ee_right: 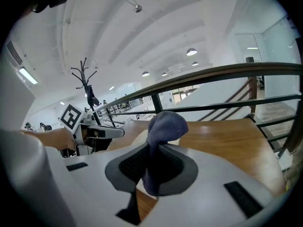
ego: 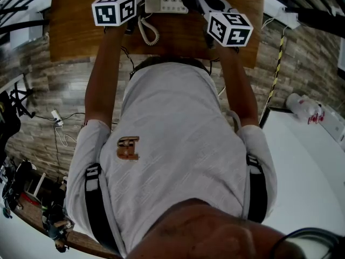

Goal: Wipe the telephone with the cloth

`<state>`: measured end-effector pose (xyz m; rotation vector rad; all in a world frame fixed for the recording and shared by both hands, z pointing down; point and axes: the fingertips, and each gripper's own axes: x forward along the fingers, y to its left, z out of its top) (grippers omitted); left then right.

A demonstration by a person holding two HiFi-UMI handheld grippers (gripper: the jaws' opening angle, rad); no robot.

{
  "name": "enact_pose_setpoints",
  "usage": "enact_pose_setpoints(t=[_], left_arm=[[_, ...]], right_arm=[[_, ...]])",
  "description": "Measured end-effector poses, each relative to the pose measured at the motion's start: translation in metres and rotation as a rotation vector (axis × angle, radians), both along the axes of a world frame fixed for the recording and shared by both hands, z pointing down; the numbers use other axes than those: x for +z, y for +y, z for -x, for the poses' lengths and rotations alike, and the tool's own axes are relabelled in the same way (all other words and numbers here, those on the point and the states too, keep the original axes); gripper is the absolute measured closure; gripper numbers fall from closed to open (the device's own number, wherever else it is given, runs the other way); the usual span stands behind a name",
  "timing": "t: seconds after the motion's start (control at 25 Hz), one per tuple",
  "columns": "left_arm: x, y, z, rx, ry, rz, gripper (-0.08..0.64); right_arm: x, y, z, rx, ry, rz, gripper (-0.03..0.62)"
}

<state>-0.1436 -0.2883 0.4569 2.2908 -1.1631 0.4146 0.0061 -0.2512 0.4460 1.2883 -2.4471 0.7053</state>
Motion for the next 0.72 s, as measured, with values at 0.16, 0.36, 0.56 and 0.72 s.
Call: enact_pose_setpoints(t=[0.16, 0.36, 0.56, 0.72], left_arm=[[-0.038, 0.004, -0.010, 0.018, 0.046, -0.110, 0.515], [-0.084, 0.016, -0.025, 0.075, 0.095, -0.301, 0.528], [-0.115, 0.020, -0.028, 0.068, 0.126, -0.438, 0.537], [-0.139, 0.031, -0.025, 0.045, 0.150, -0.536, 0.540]], right_arm=[[-0.033, -0.007, 0.011, -0.024, -0.070, -0.082, 0.532], [-0.066, -0.004, 0.028, -0.064, -0.133, -0.184, 0.532], [-0.100, -0.002, 0.041, -0.116, -0.154, -0.318, 0.532], [-0.126, 0.010, 0.047, -0.149, -0.167, -0.428, 0.532]])
